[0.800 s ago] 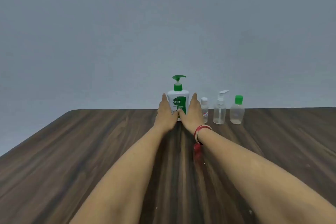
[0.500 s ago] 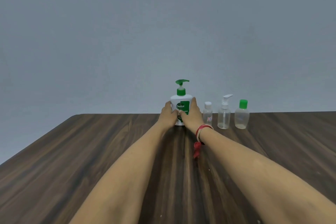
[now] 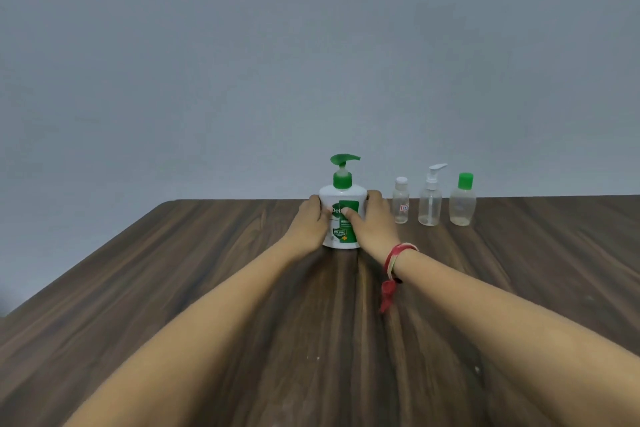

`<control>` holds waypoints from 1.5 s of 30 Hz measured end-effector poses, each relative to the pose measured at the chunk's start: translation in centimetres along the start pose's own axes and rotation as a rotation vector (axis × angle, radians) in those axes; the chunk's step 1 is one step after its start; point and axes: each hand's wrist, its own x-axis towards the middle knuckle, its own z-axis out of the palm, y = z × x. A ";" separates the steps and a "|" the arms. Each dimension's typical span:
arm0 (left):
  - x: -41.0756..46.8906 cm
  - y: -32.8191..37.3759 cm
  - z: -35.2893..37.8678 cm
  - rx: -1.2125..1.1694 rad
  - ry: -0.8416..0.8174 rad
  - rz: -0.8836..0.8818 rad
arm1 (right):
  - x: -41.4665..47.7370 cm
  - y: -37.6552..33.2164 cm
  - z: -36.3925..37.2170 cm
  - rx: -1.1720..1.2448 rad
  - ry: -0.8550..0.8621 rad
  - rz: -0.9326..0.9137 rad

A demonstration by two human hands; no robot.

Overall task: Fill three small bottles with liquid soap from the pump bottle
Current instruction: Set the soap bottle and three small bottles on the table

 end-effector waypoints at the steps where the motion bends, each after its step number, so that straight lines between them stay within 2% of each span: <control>1: -1.3 0.1 -0.5 0.005 -0.008 0.014 | -1.2 -0.2 -0.3 -0.003 -0.020 -0.011; 11: -14.5 1.6 -5.2 0.088 -0.006 0.038 | -13.3 -4.1 -2.7 -0.010 -0.193 -0.155; 21: -24.0 2.8 -8.9 0.030 -0.046 -0.015 | -21.0 -6.6 -3.7 -0.057 -0.306 -0.242; 34: -26.3 3.8 -10.1 0.097 -0.061 -0.016 | -23.4 -8.1 -4.0 -0.085 -0.370 -0.211; 44: -25.8 3.8 -9.5 0.013 -0.054 -0.127 | -22.8 -8.0 -4.3 -0.072 -0.400 -0.167; 45: -26.3 3.9 -9.5 0.026 -0.008 -0.115 | -22.6 -7.7 -4.4 -0.072 -0.417 -0.163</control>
